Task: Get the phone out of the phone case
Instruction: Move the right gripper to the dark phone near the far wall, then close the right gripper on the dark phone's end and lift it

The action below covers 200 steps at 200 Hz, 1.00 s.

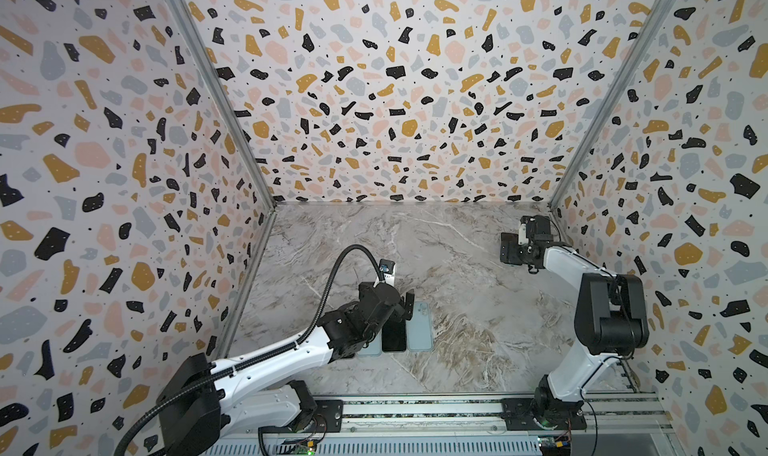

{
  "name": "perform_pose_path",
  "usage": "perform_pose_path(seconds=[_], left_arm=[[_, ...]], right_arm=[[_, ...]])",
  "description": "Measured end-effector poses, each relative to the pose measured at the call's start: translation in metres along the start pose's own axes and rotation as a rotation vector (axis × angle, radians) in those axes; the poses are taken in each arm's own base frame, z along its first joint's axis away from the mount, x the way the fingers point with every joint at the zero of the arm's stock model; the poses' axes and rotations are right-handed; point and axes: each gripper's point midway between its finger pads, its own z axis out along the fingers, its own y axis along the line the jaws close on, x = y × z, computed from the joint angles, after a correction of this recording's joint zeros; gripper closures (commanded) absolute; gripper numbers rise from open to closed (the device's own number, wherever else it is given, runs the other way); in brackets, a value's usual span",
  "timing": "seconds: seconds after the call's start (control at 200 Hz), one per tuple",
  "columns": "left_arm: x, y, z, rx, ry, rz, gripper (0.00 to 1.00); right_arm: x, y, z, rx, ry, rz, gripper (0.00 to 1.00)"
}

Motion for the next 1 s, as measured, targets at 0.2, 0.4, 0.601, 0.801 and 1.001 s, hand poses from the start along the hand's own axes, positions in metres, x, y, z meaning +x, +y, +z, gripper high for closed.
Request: perform_pose_path(seconds=[0.2, 0.4, 0.601, 0.801, 1.001], left_arm=[[0.001, 0.0, 0.006, 0.015, 0.014, -0.008, 0.01], [-0.001, 0.0, 0.006, 0.029, 0.014, -0.019, 0.0], [-0.003, 0.003, 0.007, 0.026, 0.01, -0.027, 0.0], [-0.007, 0.006, 0.005, 0.022, 0.0, -0.037, 0.01], [-0.011, 0.008, 0.003, 0.024, -0.01, -0.047, 0.0]], right_arm=[[0.0, 0.0, 0.027, -0.004, 0.034, 0.001, 0.03], [-0.001, -0.004, 0.043, -0.002, 0.05, 0.009, 0.03], [-0.001, -0.006, 0.054, -0.01, 0.062, 0.017, 0.04], [0.003, -0.008, 0.067, -0.007, 0.082, 0.02, 0.07], [-0.001, -0.011, 0.07, -0.006, 0.078, 0.029, 0.11]])
